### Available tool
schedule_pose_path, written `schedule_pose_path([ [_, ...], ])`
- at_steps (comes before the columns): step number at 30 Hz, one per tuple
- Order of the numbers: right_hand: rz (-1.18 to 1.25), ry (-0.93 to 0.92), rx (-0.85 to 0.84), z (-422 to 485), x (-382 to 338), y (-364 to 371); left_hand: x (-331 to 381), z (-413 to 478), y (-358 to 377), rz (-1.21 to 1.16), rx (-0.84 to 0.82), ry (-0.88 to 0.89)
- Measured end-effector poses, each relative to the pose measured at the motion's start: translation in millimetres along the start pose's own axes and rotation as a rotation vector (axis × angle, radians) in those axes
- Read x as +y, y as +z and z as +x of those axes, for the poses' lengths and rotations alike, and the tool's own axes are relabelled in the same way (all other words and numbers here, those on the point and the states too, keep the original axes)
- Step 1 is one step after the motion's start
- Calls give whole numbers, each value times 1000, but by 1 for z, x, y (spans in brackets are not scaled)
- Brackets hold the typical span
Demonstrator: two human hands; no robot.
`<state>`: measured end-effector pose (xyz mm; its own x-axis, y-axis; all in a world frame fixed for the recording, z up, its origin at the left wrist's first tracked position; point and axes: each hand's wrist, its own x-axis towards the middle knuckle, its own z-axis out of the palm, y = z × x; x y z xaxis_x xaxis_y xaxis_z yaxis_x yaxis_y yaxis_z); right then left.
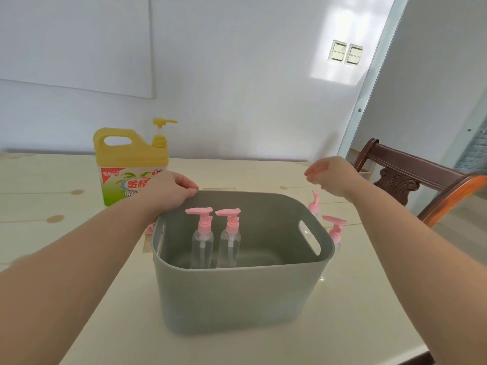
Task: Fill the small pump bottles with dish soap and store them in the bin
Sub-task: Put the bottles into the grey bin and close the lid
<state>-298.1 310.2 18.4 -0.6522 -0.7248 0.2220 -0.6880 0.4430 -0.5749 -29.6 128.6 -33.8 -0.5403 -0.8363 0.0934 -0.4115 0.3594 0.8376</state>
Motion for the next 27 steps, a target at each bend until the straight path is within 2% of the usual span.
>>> schedule_pose_path([
  [2,-90,30,-62,-3,8,-1,1,0,3,-25,-3,-12],
  [7,-253,147,-386,-12,17,-4,4,0,10,-46,7,-8],
  [12,-120,215,-440,-27,13,-21,5,0,12,-67,5,-16],
  [17,-219,181,-565,-39,11,-35,7,-2,11,-68,-5,-20],
  [20,-312,136,-565,-41,14,-31,8,-4,11,-79,-14,-23],
  [27,-319,96,-425,-38,19,-24,9,-6,11,-92,-22,-36],
])
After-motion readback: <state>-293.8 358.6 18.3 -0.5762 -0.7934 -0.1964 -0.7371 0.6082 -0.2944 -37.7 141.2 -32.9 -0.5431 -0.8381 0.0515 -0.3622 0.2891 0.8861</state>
